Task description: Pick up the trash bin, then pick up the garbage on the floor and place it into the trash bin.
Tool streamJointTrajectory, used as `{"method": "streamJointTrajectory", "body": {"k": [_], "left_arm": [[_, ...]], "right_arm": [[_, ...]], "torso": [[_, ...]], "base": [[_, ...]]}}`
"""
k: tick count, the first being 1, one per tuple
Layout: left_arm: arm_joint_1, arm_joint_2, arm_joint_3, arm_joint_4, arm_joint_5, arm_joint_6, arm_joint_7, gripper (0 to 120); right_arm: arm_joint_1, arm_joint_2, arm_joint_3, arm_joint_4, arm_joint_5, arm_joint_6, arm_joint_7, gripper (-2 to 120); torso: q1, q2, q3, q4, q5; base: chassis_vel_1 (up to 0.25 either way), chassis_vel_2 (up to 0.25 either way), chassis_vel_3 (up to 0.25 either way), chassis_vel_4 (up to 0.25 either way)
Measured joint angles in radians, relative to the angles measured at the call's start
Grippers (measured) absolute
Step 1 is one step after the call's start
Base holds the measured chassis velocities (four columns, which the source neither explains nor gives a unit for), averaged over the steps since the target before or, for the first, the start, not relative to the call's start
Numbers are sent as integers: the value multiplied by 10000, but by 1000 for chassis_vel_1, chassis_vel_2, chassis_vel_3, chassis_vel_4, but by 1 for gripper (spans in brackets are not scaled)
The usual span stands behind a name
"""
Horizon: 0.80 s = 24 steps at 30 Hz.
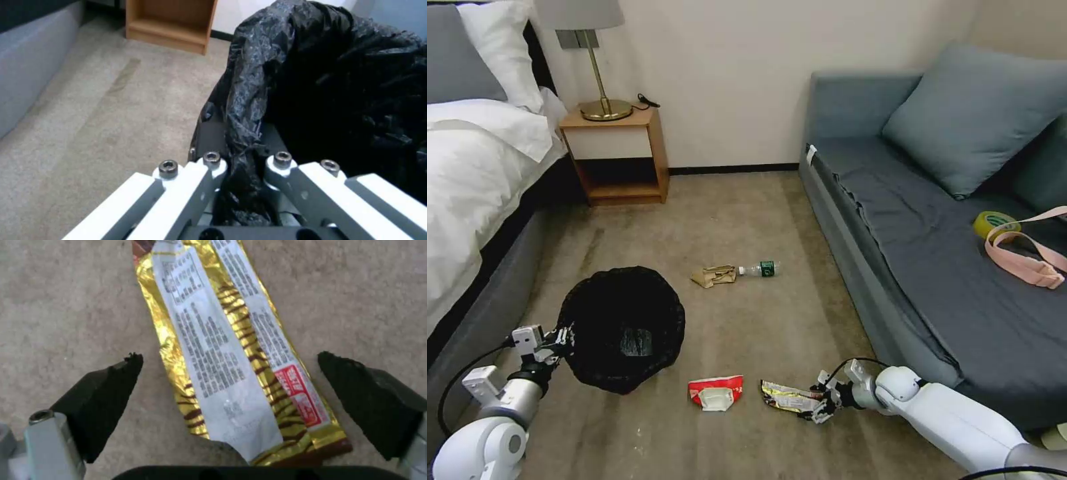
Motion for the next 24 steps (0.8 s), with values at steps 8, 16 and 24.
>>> {"method": "streamJointTrajectory", "body": {"k": [8,16,24], "left_arm": [[162,-94,-18,-55,85,-65,58,4],[304,-195,-56,-174,99,-110,110,4],[371,-193,-81,-175,92,-156,168,4]], "right_arm": [[-115,56,208,-55,-195,38,215,100],[-414,62,600,73,-518,-27,392,80],[-681,87,760,184,-725,6,604,53]], "torso": [[0,0,0,1,1],[-1,2,-2,-1,-6],[-1,5,-4,-5,-7]], "base": [[0,0,0,0],[0,0,0,0],[0,0,0,0]]}}
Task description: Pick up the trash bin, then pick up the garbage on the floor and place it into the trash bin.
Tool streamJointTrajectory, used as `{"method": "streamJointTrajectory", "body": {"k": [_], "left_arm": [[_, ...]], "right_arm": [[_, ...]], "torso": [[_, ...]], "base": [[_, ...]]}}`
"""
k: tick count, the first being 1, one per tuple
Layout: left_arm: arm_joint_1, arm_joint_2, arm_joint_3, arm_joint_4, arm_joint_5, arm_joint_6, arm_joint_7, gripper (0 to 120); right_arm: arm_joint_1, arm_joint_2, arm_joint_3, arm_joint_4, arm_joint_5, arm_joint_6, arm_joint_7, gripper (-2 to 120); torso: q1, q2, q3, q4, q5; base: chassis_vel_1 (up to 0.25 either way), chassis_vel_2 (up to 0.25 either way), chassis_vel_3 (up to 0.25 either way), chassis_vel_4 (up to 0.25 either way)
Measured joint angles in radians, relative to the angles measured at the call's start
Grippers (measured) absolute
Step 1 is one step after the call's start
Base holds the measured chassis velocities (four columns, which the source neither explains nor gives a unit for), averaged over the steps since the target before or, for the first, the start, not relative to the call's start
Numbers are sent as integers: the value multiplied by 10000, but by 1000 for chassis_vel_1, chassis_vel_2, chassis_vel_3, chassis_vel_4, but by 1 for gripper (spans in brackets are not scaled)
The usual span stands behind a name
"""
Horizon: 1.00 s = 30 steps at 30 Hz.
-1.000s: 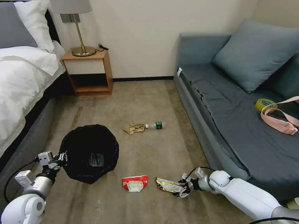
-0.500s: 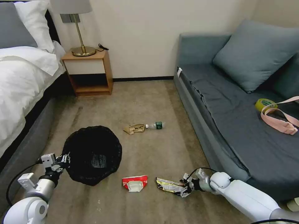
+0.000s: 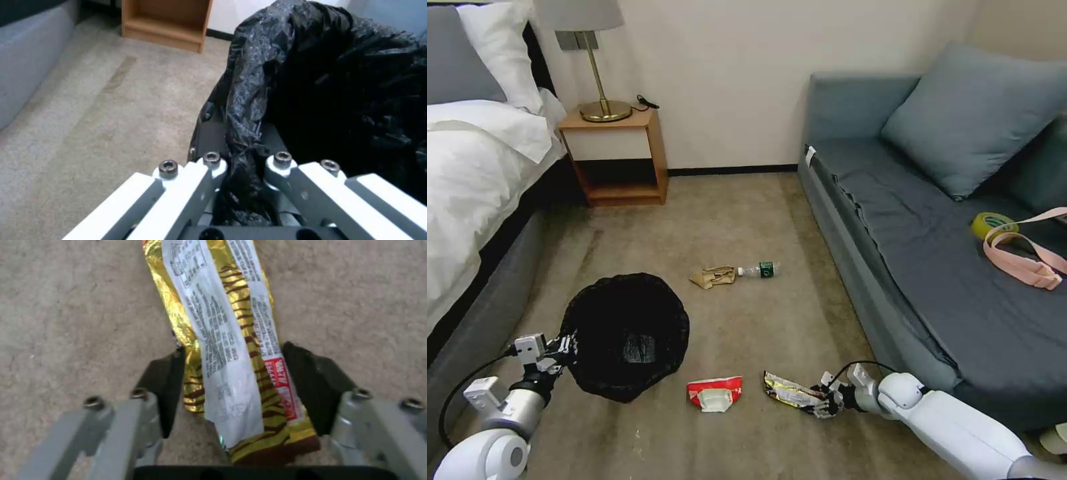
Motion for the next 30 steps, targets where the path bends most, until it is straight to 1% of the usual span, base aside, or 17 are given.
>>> {"method": "streamJointTrajectory", "body": {"k": [1,2,5,6,7,11,12,13,14,15,16,17,18,20,26,30], "left_arm": [[-1,3,0,1,-6,-1,2,4],[-1,3,0,1,-6,-1,2,4],[-25,6,0,0,-13,0,2,4],[-31,5,3,-1,-13,-1,2,4],[-31,5,3,-1,-13,-1,2,4],[-75,-46,48,-11,-3,-1,4,4],[-75,-46,48,-11,-3,-1,4,4],[-92,-55,70,-14,5,-1,-1,4],[-103,-59,83,-18,12,-1,-6,4],[-114,-59,88,-18,18,2,-13,4],[-143,-60,113,-18,27,11,-26,4],[-143,-60,113,-18,27,11,-26,4],[-176,-59,137,-18,34,27,-43,4],[-245,-58,187,12,40,44,-68,4],[-392,-113,366,159,92,107,-154,4],[-417,-116,514,224,138,139,-175,4]], "right_arm": [[-15,4,7,-1,-2,11,51,50],[-15,4,7,-1,-2,11,51,50],[-27,3,13,-31,-2,76,97,38],[-27,1,13,-32,2,86,101,36],[-27,1,13,-32,2,86,101,36],[0,-31,32,4,59,122,103,21],[0,-31,32,4,59,122,103,21],[-9,-39,92,18,67,121,134,16],[-23,-48,160,39,73,117,152,13],[-36,-63,187,64,85,112,151,10],[-48,-100,266,150,120,86,159,2],[-48,-100,266,150,120,86,159,2],[-46,-152,371,250,158,76,161,0],[-2,-247,536,432,254,64,186,0],[221,-484,992,1003,489,30,279,0],[562,-794,1561,2348,800,-37,533,0]], "torso": [[0,0,0,1,0],[0,0,0,1,0],[0,0,1,3,2],[0,0,1,3,3],[0,0,1,3,3],[0,-4,4,10,13],[0,-4,4,10,13],[1,-6,5,8,23],[1,-6,6,14,26],[1,-7,6,14,26],[2,-8,9,9,24],[2,-8,9,9,24],[2,-8,9,9,24],[2,-8,8,6,17],[2,-8,7,5,13],[1,-8,4,8,7]], "base": [[0,0,0,0],[0,0,0,0],[0,0,0,0],[0,0,0,0],[0,0,0,0],[0,0,0,0],[0,0,0,0],[0,0,0,0],[0,0,0,0],[0,0,0,0],[0,0,0,0],[0,0,0,0],[0,0,0,0],[0,0,0,0],[0,0,0,0],[0,0,0,0]]}}
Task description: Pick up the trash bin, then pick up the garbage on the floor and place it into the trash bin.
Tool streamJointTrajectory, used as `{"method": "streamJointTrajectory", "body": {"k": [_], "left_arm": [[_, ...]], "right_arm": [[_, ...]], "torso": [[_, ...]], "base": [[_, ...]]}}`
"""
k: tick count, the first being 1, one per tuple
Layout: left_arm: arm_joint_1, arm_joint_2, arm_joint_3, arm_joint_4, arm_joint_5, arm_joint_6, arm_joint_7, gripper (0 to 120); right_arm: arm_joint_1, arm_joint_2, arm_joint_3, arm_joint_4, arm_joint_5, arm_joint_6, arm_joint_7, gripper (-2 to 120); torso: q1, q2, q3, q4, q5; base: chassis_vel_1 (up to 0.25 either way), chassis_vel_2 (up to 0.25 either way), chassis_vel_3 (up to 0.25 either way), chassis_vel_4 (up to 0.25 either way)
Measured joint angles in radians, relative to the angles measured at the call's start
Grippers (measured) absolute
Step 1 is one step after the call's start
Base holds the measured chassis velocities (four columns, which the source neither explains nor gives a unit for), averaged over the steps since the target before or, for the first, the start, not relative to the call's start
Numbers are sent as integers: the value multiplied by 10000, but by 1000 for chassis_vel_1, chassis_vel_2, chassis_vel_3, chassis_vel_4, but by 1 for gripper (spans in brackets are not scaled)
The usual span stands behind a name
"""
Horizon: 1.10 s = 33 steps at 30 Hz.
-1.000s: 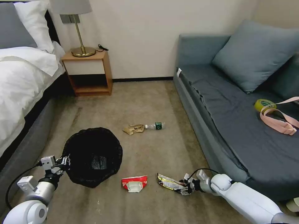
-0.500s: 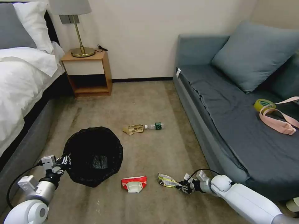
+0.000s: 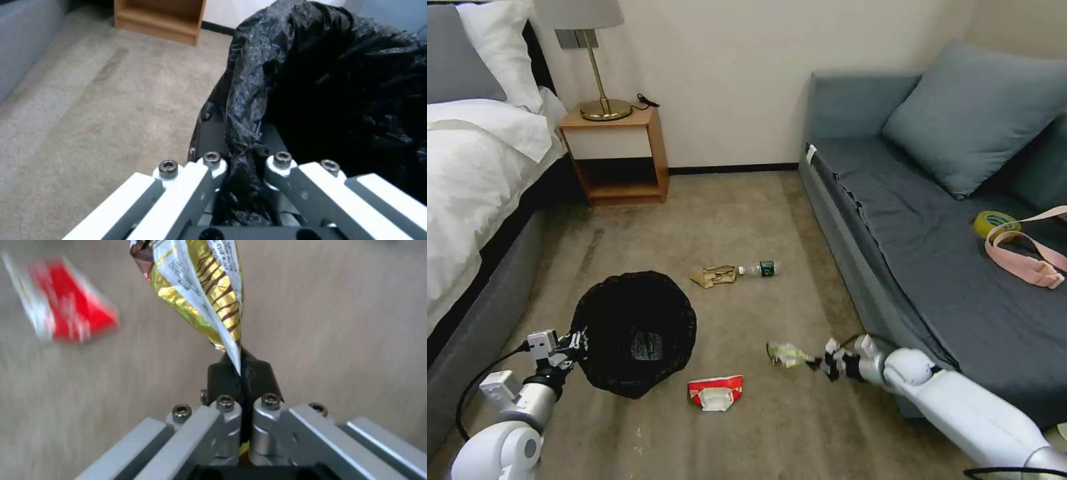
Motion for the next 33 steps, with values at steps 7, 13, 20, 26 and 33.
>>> {"method": "streamJointTrajectory", "body": {"k": [7,13,20,26,33], "left_arm": [[41,44,247,-58,21,103,-129,4],[-29,-64,601,-251,151,205,-336,4],[-6,-177,777,-556,263,289,-455,4],[143,-245,776,-878,311,338,-534,4],[330,-347,759,-1164,350,370,-560,4]], "right_arm": [[1374,-414,306,3007,1519,-525,731,0],[2829,-436,-637,5102,2814,-884,1317,0],[4147,-179,-2521,6488,3241,-1121,1649,0],[4643,392,-3868,6545,2924,-1126,1758,0],[4892,958,-4545,6135,2325,-1135,1862,0]], "torso": [[0,1,0,-2,2],[0,2,0,-2,-3],[0,3,-1,-2,-3],[0,3,0,-3,2],[1,3,0,-1,0]], "base": [[0,0,0,0],[0,0,0,0],[0,0,0,0],[0,0,0,0],[0,0,0,0]]}}
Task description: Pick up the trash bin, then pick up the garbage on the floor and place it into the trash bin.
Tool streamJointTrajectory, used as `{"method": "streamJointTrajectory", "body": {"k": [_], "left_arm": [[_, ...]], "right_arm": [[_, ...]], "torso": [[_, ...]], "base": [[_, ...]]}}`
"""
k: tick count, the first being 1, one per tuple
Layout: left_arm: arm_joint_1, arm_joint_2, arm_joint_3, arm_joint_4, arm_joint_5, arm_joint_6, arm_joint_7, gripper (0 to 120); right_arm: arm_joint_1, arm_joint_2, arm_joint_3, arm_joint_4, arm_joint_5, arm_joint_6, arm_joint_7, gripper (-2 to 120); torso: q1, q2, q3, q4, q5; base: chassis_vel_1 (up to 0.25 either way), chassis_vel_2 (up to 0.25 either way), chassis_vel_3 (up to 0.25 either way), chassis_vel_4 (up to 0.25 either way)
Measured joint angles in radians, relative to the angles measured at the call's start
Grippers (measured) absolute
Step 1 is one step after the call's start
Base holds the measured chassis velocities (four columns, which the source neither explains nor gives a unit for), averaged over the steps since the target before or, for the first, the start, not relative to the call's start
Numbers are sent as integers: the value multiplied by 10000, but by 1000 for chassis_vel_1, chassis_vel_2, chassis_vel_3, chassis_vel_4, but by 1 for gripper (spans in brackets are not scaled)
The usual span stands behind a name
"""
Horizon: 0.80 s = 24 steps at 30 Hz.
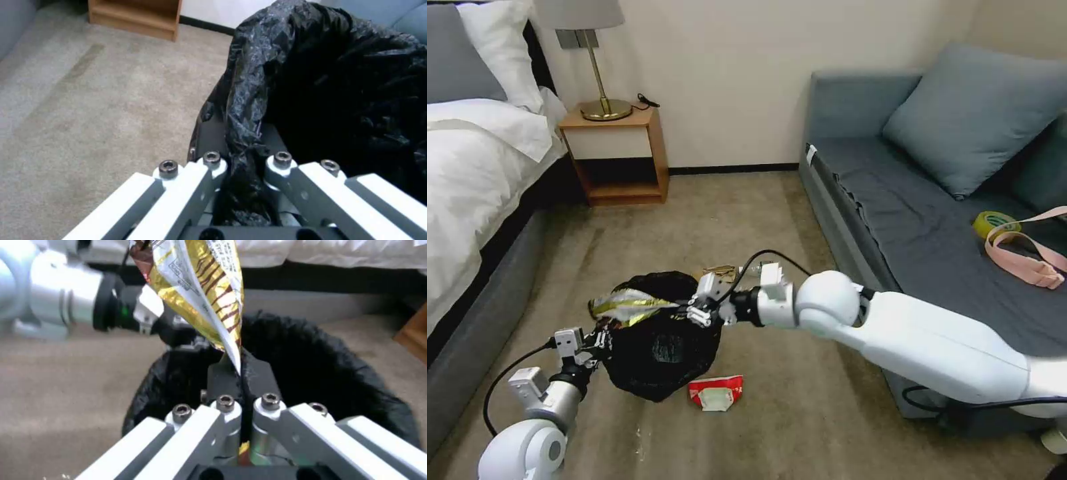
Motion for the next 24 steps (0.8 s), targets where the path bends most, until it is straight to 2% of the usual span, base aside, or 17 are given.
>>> {"method": "streamJointTrajectory", "body": {"k": [11,13,14,17,19,24], "left_arm": [[226,-96,-60,-282,-160,8,55,4],[301,-71,-143,-311,-289,4,108,4],[301,-71,-143,-311,-289,4,108,4],[369,-19,-268,-311,-439,-14,168,4],[372,-12,-294,-306,-474,-21,173,4],[372,1,-374,-245,-581,-40,178,4]], "right_arm": [[109,546,-657,-1201,-814,43,16,1],[57,562,-697,-1443,-853,45,36,10],[57,562,-697,-1443,-853,45,36,10],[37,627,-757,-1708,-895,38,83,25],[41,659,-780,-1777,-908,36,99,28],[91,821,-840,-1964,-908,30,150,47]], "torso": [[0,0,0,-1,1],[0,0,0,-1,1],[0,0,0,-1,1],[0,0,0,-1,1],[0,0,0,-1,2],[0,0,0,-2,1]], "base": [[0,0,0,0],[0,0,0,0],[0,0,0,0],[0,0,0,0],[0,0,0,0],[0,0,0,0]]}}
